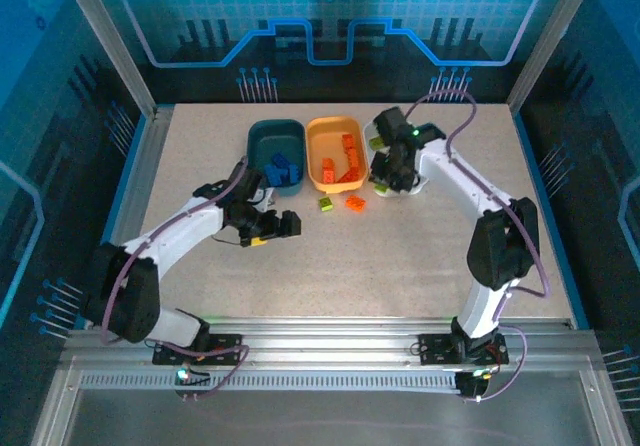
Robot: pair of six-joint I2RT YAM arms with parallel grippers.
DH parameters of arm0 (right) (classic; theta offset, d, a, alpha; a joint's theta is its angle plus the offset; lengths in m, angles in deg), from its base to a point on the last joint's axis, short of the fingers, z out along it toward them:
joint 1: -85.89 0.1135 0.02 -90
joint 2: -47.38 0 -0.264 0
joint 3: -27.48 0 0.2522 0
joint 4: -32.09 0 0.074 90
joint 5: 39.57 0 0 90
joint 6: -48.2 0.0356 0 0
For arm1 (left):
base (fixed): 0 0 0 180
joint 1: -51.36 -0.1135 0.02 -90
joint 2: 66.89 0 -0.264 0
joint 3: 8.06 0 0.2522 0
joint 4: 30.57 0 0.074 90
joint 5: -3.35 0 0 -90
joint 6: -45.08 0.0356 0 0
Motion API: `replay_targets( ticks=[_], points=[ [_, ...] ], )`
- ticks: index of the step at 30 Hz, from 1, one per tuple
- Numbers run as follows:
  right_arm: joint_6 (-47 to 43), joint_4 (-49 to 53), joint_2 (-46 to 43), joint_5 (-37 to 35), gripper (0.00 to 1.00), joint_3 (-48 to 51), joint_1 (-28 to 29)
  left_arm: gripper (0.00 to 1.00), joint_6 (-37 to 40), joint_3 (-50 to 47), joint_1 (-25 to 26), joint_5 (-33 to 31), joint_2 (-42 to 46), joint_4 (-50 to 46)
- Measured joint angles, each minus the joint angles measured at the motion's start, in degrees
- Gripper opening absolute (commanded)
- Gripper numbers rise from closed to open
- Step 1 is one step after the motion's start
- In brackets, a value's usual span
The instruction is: Sort the legos into containers by color
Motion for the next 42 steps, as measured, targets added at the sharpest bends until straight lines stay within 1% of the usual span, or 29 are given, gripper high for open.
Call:
replay_targets(
  ticks=[4,9,12,14,16,19,22,24,27,29,31,33,34,35,36,39,42],
  points=[
    [-2.91,-0.04,8.22,1.55,0.3,-8.35,-4.96,0.99,-2.08,2.14,0.42,-0.02,-4.11,1.84],
    [-5.09,0.79,19.32,3.67,0.32,-17.59,-7.21,0.99,-4.13,3.04,0.44,-0.02,-5.33,2.99],
    [-5.75,1.07,25.03,4.68,0.39,-22.01,-7.61,0.99,-5.01,3.1,0.44,-0.02,-5.33,2.99],
    [-6.05,1.46,27.87,5.38,0.48,-24.33,-7.72,0.99,-5.51,3.1,0.44,-0.02,-5.33,2.93],
    [-6.56,2.01,29.35,5.51,0.53,-25.77,-7.72,0.99,-5.6,3.15,0.44,-0.02,-5.33,2.82],
    [-7.58,2.71,29.38,5.42,0.57,-26.77,-7.67,0.99,-5.62,3.39,0.44,-0.02,-5.33,2.8],
    [-9.7,2.99,27.76,3.78,0.59,-26.14,-6.91,0.99,-5.6,3.76,0.44,-0.02,-5.31,2.82],
    [-11.96,2.49,24.02,2.08,0.59,-22.53,-5.31,0.99,-5.6,3.89,0.42,-0.02,-5.31,2.84],
    [-15.39,2.21,16.2,0.48,0.59,-15.23,-0.76,0.99,-5.6,3.89,0.42,0.0,-5.31,2.84],
    [-17.66,1.57,10.82,0.0,0.56,-10.4,3.85,0.99,-5.57,3.89,0.31,0.02,-5.14,2.84],
    [-19.15,1.01,7.52,0.17,0.51,-6.99,7.93,0.99,-5.53,3.87,0.07,0.02,-4.7,2.82],
    [-20.04,0.2,6.47,0.94,0.39,-4.42,10.25,0.99,-5.4,3.61,-0.31,0.04,-3.89,2.84],
    [-20.41,-0.46,6.49,1.11,0.31,-3.04,10.71,0.99,-5.35,3.43,-0.55,0.04,-3.41,2.67],
    [-20.37,-1.11,6.8,1.09,0.28,-1.55,10.67,0.99,-5.31,3.21,-0.76,0.04,-2.86,2.58],
    [-20.04,-1.16,7.17,0.94,0.29,-0.68,10.49,0.99,-5.16,3.08,-1.01,0.07,-2.45,2.4],
    [-19.69,-1.53,9.14,0.76,0.38,0.31,9.84,0.99,-5.03,2.23,-1.75,0.07,-0.52,2.08],
    [-20.09,-2.49,11.1,-0.11,0.39,0.31,9.68,0.99,-4.92,1.11,-2.47,0.07,1.62,1.2]
  ],
)
